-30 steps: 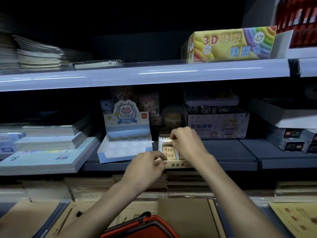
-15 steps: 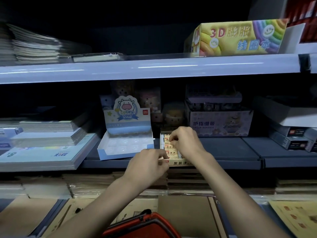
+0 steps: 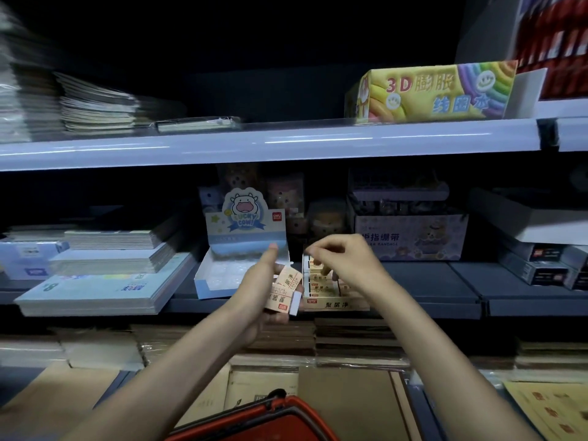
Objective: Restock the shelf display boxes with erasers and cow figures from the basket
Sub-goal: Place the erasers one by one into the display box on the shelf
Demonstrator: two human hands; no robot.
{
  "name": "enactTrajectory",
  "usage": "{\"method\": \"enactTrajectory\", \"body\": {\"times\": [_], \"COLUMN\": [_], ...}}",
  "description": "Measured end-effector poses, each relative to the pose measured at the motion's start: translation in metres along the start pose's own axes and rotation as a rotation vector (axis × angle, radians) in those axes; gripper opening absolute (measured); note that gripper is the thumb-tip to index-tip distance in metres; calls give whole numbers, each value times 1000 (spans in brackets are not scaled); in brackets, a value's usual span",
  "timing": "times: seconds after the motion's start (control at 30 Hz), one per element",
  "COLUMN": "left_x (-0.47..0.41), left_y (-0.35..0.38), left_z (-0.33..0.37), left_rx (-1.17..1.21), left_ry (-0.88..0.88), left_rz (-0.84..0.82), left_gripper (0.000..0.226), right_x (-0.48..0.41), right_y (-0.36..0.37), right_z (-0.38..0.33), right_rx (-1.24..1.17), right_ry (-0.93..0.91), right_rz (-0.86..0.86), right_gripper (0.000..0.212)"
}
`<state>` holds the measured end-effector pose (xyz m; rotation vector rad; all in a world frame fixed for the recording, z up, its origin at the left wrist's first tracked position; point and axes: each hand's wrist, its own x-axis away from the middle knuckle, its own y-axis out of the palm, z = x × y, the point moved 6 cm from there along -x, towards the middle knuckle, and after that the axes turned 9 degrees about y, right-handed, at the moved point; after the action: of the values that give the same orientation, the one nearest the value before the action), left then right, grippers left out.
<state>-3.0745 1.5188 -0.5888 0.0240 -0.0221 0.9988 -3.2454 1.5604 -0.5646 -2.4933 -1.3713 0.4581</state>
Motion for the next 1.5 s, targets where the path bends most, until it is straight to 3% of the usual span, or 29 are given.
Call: {"method": "enactTrajectory", "body": {"times": [0.1,0.17,0.3,0.47,0.53,0.63,0.77,0.83,1.07,1.23,1.43,1.5], "left_x": [1,2,2,-8,-11,-16,-22,-23,-23,-23,-23,-20], "left_y": [5,11,22,21,21,26,33,34,32,30,31,29], "left_z": [3,6,6,1,3,2,-10,-13,-15,-18,-16,-10], "left_rx": [96,88,61,-12,-167,-549,-1056,-1173,-1178,-1149,-1166,-1026], "left_ry": [-32,-27,-8,9,103,299,428,457,482,506,523,514], "left_rz": [-9,-13,-44,-25,-14,-28,-67,-65,-74,-58,-78,-84], "left_gripper": [70,75,66,40,28,19,21,24,23,22,25,38], "right_x": [21,29,27,13,1,-14,-26,-31,-35,-35,-31,-28], "right_y": [10,18,7,-31,-48,-65,-54,-49,-33,-27,-28,-28], "right_z": [-12,-12,-5,10,23,39,53,55,50,44,44,41], "right_rx": [-49,-16,-106,-329,-262,65,251,325,594,782,785,732], "right_ry": [35,44,114,235,248,193,174,145,36,-13,-44,-46], "right_rz": [-249,-323,-272,-46,108,330,337,330,249,228,253,251], "right_gripper": [18,19,15,15,15,19,14,14,30,20,17,17]}}
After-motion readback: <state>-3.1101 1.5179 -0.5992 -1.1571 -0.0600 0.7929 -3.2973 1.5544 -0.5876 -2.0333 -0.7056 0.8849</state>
